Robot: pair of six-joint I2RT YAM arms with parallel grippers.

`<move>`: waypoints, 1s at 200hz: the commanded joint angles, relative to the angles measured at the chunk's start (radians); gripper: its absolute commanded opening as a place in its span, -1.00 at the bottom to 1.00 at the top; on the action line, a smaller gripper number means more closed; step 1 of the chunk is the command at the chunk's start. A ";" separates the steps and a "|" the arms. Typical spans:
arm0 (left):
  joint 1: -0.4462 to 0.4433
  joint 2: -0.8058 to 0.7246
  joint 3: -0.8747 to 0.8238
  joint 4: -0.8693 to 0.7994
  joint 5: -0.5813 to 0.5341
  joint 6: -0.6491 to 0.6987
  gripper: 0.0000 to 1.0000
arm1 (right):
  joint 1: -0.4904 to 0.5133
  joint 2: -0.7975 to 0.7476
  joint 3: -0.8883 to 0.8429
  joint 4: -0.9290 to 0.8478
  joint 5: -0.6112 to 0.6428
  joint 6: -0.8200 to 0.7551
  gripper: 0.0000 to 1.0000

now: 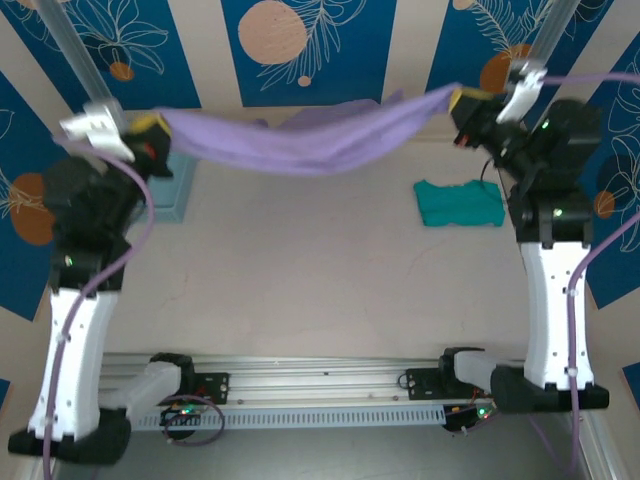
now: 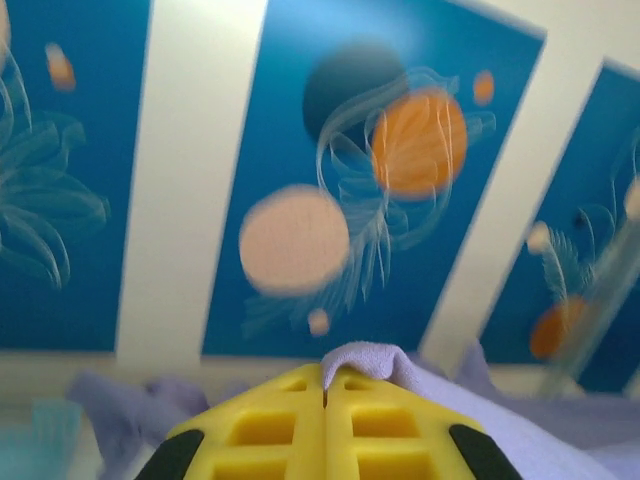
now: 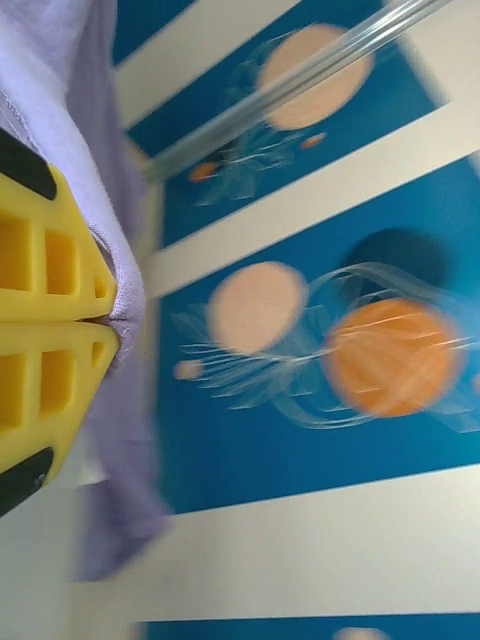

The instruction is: Fold the inside-out t-shirt

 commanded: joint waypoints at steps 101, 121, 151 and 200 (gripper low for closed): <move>-0.472 0.047 -0.684 0.104 -0.145 -0.019 0.22 | 0.116 -0.055 -0.649 -0.096 -0.137 0.030 -1.00; -0.636 0.230 -0.613 0.245 -0.130 0.086 0.28 | 0.116 -0.053 -0.614 -0.120 -0.135 0.024 -1.00; -0.789 0.511 -0.452 0.353 -0.122 0.205 0.38 | 0.111 -0.053 -0.556 -0.150 -0.129 0.017 -1.00; -0.803 0.764 -0.301 0.422 -0.203 0.222 0.34 | 0.103 -0.053 -0.507 -0.175 -0.131 0.013 -1.00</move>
